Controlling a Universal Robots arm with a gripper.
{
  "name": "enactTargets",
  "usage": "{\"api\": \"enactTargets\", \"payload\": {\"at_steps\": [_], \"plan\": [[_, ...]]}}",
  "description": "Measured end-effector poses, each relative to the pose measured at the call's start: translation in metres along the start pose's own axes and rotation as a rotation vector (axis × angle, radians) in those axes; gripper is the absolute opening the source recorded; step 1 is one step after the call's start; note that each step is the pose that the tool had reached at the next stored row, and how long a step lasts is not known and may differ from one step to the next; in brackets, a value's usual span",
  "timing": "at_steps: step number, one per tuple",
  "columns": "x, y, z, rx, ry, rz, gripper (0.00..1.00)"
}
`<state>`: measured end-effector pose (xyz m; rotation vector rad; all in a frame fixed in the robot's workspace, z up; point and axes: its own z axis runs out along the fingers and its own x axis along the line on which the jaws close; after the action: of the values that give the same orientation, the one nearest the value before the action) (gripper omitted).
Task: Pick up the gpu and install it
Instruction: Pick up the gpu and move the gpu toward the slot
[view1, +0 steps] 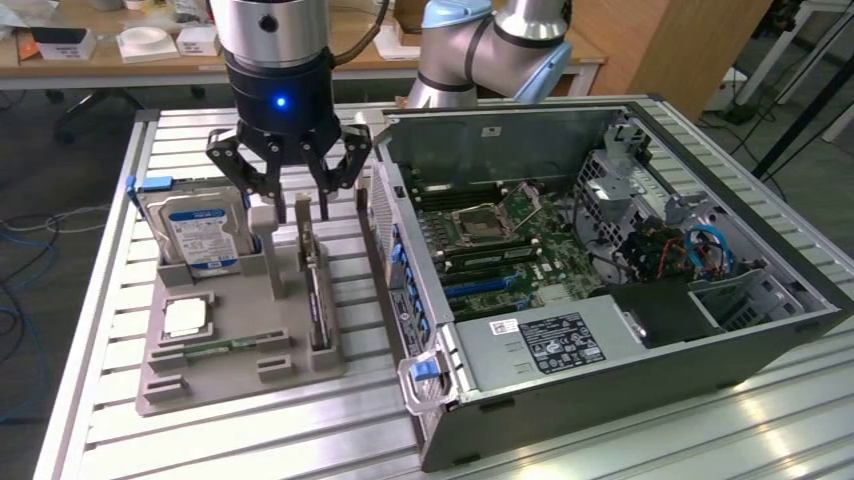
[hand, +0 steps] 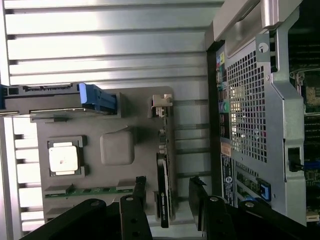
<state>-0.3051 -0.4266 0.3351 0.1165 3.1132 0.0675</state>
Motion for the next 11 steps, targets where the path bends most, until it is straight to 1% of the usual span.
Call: {"api": "enactTargets", "payload": {"at_steps": [11], "plan": [[0.0002, -0.0003, 0.0069, 0.0000, 0.0000, 0.000, 0.47]]}}
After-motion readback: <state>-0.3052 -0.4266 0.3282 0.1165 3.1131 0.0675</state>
